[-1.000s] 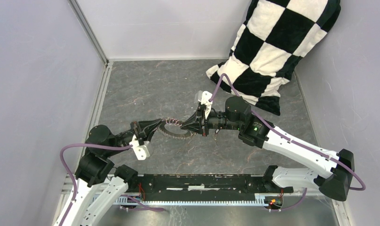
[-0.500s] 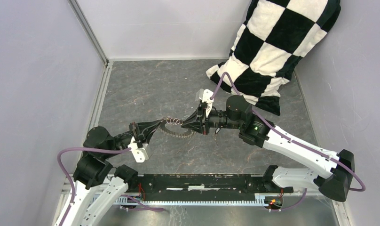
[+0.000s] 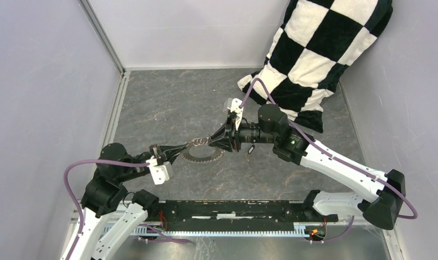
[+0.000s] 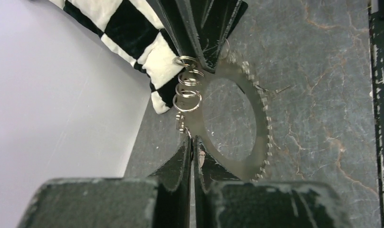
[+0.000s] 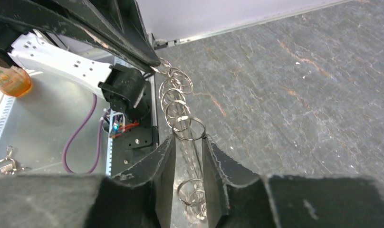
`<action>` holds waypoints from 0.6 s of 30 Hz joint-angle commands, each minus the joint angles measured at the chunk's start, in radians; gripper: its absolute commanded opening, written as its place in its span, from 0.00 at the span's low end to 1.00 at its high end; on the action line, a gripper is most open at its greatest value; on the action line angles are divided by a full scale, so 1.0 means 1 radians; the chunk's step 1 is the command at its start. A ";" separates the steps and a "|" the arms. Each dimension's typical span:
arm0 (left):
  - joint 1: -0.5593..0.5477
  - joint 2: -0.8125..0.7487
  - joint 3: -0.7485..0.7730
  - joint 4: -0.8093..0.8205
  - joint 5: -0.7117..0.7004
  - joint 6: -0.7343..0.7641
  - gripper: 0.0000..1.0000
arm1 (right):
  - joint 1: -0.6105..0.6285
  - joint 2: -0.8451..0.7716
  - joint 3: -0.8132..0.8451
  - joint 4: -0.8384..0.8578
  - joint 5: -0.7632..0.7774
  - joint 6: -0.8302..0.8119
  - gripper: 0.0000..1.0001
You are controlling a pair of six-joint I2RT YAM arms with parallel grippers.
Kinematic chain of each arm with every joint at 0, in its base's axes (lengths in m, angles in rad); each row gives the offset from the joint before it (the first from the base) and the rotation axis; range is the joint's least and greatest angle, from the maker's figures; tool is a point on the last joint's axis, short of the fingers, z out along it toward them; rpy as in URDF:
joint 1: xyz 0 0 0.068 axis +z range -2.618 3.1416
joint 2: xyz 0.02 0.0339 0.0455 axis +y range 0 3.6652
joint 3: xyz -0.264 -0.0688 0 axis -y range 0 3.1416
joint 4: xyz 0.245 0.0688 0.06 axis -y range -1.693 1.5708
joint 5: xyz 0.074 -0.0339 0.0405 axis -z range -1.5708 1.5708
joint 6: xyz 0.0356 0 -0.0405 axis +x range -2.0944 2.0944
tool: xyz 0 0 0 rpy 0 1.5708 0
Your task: Put the keys on the keyring
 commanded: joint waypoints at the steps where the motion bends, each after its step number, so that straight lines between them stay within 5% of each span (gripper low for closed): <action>1: -0.002 0.032 0.056 0.036 -0.011 -0.147 0.02 | -0.014 -0.005 0.072 -0.072 -0.021 -0.065 0.39; 3: -0.002 0.057 0.069 0.043 -0.035 -0.214 0.02 | -0.021 -0.005 0.102 -0.116 0.005 -0.109 0.51; 7: -0.002 0.123 0.109 0.023 -0.065 -0.359 0.02 | -0.021 -0.034 0.136 -0.122 0.043 -0.203 0.58; 18: -0.002 0.263 0.228 -0.145 0.165 -0.450 0.02 | -0.020 -0.024 0.070 0.102 -0.198 -0.266 0.56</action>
